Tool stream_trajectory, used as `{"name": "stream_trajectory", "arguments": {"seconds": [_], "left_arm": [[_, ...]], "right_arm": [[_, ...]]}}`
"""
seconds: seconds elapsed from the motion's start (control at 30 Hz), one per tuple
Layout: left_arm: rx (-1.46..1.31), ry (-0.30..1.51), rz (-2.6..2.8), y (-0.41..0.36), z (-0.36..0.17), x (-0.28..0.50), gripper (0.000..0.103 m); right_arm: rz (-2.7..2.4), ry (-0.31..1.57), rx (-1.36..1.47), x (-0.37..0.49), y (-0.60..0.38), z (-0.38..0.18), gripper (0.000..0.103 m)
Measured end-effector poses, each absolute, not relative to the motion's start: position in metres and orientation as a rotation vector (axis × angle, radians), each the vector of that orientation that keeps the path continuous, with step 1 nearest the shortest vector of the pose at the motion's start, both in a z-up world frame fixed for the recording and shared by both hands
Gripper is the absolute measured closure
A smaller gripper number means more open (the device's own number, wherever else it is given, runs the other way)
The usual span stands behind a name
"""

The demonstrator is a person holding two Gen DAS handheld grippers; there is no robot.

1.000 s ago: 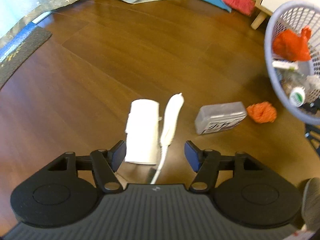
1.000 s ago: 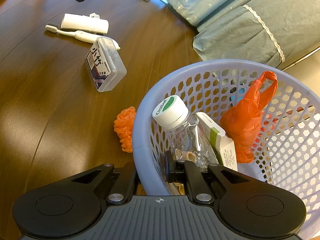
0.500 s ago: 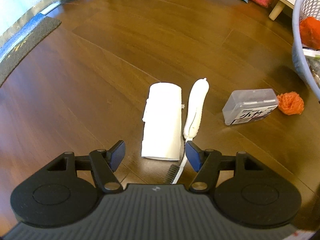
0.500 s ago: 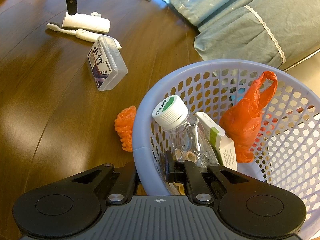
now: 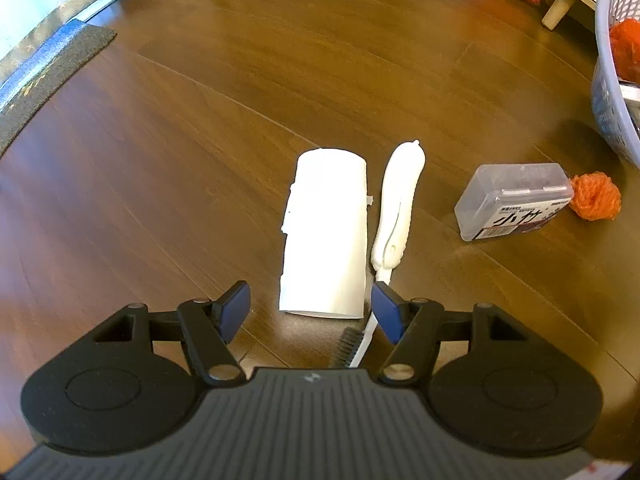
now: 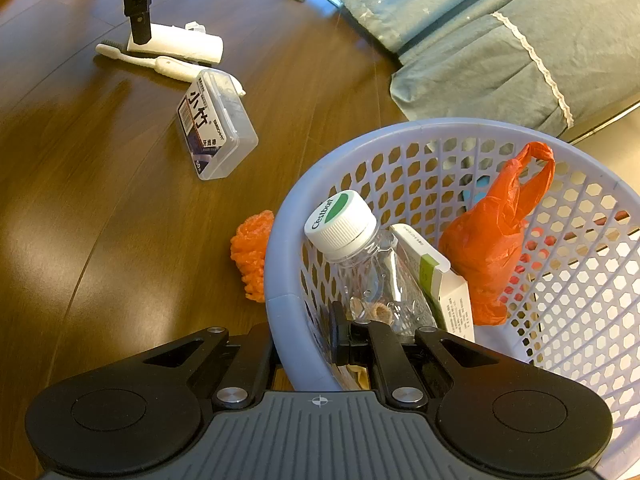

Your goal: Collect trash

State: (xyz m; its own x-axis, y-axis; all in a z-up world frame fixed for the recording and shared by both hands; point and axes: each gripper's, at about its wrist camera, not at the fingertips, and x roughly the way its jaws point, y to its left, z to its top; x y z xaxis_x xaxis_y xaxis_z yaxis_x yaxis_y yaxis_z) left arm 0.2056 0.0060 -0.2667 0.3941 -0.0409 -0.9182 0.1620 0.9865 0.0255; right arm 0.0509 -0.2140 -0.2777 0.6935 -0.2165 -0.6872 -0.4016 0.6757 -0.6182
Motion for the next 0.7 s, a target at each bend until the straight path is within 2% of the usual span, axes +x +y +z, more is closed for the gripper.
{"name": "stream_trajectory", "arguments": {"seconds": [0.7], "left_arm": [[0.100,1.183,-0.123,0.007,-0.285,0.213,0.041]], "right_arm": [[0.121,0.825,-0.855,0.050,-0.213,-0.278,0.098]]}}
